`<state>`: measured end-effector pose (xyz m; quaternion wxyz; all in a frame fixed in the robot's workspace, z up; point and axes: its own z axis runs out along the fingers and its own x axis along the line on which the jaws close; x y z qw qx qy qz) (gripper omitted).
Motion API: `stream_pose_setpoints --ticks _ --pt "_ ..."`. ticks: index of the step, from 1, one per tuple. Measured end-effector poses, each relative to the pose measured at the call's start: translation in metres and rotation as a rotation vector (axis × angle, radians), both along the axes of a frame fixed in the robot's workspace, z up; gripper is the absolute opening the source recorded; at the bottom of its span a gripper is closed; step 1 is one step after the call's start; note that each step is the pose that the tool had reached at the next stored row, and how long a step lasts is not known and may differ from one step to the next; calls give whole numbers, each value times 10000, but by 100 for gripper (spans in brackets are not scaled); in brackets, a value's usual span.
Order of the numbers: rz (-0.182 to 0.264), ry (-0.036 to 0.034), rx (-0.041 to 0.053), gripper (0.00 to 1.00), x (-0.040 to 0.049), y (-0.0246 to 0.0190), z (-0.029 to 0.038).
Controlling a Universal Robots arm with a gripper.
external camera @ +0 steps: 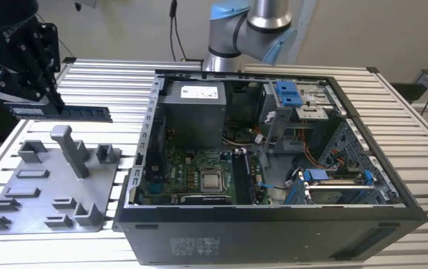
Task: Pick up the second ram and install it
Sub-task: 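Pick up the second ram and move it above second insertion slot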
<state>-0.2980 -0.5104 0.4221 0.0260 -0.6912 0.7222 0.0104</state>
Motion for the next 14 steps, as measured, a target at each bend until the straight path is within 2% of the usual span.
stream_pose_setpoints --ticks 14 --pt "0 2 0 14 439 1 0"
